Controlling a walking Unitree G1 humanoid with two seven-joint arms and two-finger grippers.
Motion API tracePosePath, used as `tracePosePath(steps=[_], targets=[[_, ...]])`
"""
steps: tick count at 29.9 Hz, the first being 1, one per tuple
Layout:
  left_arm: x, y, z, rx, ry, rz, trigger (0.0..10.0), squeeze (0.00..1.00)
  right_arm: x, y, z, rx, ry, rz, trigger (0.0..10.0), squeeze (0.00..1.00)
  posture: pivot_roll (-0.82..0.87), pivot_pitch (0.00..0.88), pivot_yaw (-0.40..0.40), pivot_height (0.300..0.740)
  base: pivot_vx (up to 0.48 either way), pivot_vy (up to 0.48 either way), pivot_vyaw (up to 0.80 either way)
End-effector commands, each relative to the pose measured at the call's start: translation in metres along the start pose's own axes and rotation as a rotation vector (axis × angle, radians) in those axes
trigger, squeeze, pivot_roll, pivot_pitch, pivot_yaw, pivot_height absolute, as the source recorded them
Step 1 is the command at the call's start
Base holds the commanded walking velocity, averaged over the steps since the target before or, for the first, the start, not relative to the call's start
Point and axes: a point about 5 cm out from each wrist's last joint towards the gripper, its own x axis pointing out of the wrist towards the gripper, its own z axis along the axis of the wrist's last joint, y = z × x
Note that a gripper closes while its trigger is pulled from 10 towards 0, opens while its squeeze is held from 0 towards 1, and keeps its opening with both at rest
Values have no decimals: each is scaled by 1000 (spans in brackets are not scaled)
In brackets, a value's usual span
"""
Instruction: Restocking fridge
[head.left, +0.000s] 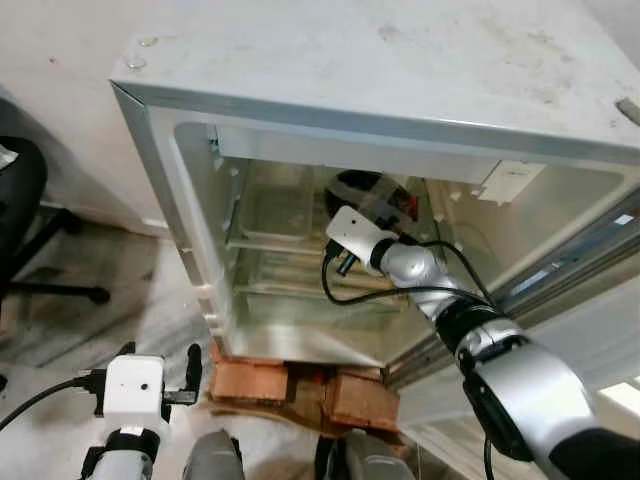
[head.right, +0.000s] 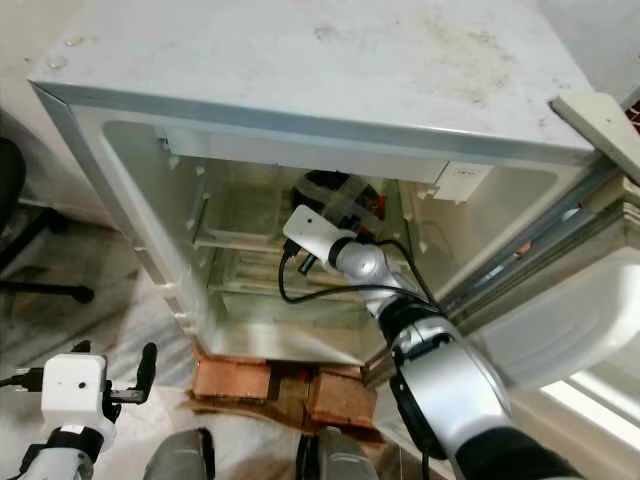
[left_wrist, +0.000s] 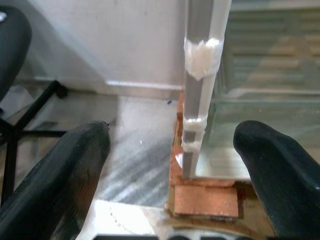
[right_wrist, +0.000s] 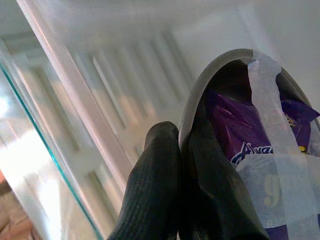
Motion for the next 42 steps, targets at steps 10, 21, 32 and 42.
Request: tracePosePath(steps=[10, 21, 32, 42], targets=[[-8, -2, -1, -5, 45, -16, 10000, 0, -4, -17, 4, 42, -83, -104, 10000, 1000, 265, 252, -141, 740, 0, 0, 0], [8, 1, 5, 27, 28, -28, 10000, 0, -10, -29, 28, 41, -305, -122, 10000, 1000, 256, 229, -131, 740, 0, 0, 0], [24, -4, 12, 27, -32, -41, 10000, 0, -28, -35, 7, 216, -415, -102, 10000, 1000, 201, 175, -127, 740, 0, 0, 0], [41, -6, 20, 6, -61, -27, 10000, 0, -64, -7, -20, 567, -504, -272, 10000, 910, 176, 114, -120, 740, 0, 0, 0]])
